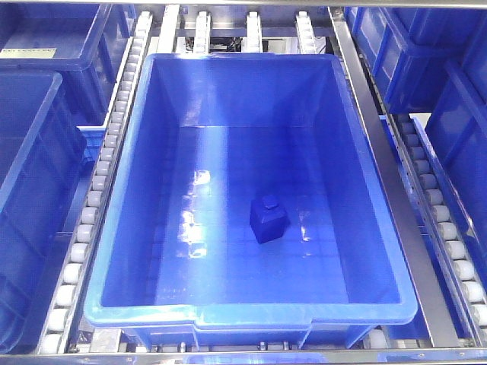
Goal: Pour parts from conveyor to right shelf
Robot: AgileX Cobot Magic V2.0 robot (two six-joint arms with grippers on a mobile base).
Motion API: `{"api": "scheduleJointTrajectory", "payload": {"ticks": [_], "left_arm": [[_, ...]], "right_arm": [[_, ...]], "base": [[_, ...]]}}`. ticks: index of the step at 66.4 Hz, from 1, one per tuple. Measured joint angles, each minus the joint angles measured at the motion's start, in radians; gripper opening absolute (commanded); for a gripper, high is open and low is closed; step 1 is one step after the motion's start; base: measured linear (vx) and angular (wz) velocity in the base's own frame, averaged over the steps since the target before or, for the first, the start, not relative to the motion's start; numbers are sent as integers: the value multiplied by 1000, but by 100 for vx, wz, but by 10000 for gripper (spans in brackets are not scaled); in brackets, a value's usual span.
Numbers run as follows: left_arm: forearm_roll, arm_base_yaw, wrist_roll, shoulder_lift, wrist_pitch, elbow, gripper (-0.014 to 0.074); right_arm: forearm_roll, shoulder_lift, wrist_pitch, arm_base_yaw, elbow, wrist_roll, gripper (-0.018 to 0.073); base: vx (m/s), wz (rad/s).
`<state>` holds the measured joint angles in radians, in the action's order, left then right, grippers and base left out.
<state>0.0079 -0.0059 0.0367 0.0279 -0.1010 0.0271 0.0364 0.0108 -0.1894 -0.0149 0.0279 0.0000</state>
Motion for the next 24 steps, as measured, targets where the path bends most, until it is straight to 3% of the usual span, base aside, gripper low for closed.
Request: {"api": "scheduleJointTrajectory", "payload": {"ticks": [24], "left_arm": [[0, 0, 0, 0, 0, 0, -6]], "right_arm": [[0, 0, 0, 0, 0, 0, -7]], "base": [[0, 0]]}}
